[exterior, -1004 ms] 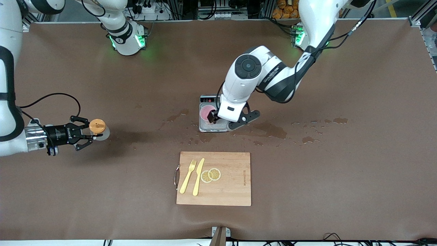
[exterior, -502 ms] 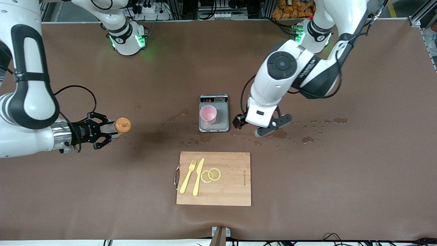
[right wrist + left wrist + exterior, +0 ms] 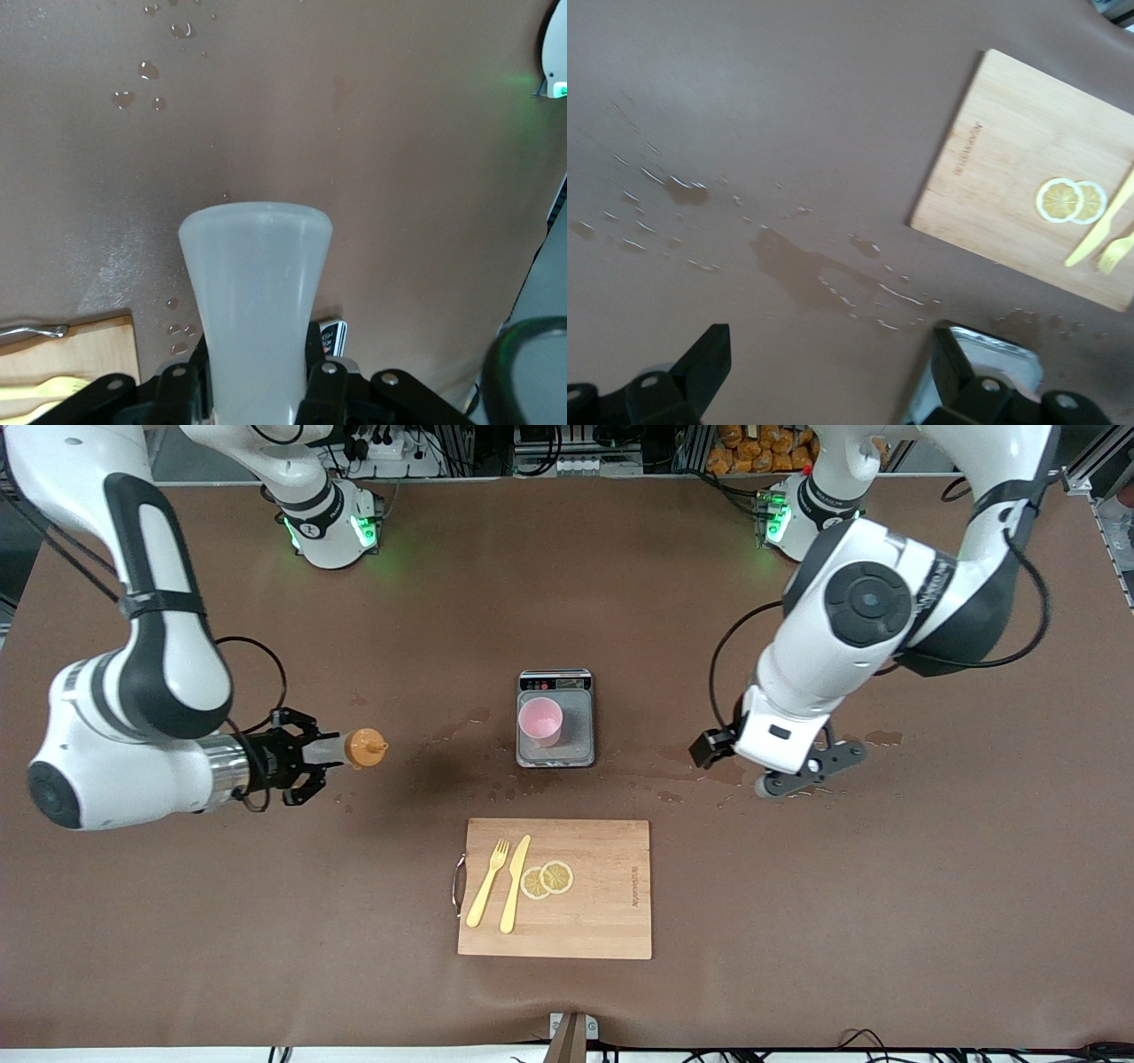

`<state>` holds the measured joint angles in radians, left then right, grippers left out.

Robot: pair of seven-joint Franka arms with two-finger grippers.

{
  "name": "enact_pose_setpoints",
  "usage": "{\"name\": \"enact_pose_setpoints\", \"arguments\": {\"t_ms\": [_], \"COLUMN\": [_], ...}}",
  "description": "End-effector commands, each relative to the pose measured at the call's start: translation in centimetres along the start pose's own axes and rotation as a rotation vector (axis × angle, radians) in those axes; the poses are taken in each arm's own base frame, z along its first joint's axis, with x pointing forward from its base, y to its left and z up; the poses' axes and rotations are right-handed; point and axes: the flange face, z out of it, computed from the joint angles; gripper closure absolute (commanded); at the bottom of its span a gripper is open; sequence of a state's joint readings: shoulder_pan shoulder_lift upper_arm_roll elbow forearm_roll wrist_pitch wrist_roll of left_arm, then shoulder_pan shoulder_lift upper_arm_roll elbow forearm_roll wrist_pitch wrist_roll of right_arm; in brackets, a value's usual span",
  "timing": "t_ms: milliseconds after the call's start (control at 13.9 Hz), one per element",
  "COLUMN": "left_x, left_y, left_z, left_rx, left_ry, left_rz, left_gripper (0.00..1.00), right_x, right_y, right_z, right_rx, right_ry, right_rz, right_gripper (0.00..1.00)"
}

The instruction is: Add sauce to pink cup with both arms

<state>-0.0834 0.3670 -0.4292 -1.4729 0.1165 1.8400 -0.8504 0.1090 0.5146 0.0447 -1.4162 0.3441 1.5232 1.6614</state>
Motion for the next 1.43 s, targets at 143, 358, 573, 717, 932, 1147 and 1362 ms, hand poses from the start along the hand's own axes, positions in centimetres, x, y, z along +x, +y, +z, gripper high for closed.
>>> {"name": "enact_pose_setpoints", "arguments": {"t_ms": [143,358,573,717,932,1147,1362], "left_x": [3.2,3.9,3.9,3.3,2.8,1.8,0.5], "left_y": [-6.6,-9.7,-12.7,-14.0,-15.9,-17.6,-18.7], "left_z": [-2.6,-4.1,-6.8,-8.4,-10.4,-12.8,-15.2], "left_rx": [0.014,0.039,0.062,0.079,0.101,0.116,0.075], "left_ry": [-0.032,-0.048,-0.056,-0.065,-0.064,-0.061,-0.049], "left_rz": [0.101,0.231,0.355,0.389,0.439,0.494,0.491], "left_gripper": [0.00,0.00,0.00,0.00,0.00,0.00,0.00], "right_x": [-7.4,-9.6,-11.8,-13.5,-15.2,-15.9,-16.5], "right_y": [1.7,2.2,2.9,3.4,3.9,4.4,4.9], "right_z": [2.3,4.0,6.1,7.8,10.4,11.9,13.3], "right_rx": [0.015,0.017,0.026,0.038,0.040,0.032,0.023], "right_ry": [0.183,0.244,0.354,0.422,0.522,0.594,0.660], "right_rz": [0.063,0.094,0.116,0.132,0.151,0.166,0.174], "right_gripper": [0.76,0.76,0.76,0.76,0.76,0.76,0.77]}}
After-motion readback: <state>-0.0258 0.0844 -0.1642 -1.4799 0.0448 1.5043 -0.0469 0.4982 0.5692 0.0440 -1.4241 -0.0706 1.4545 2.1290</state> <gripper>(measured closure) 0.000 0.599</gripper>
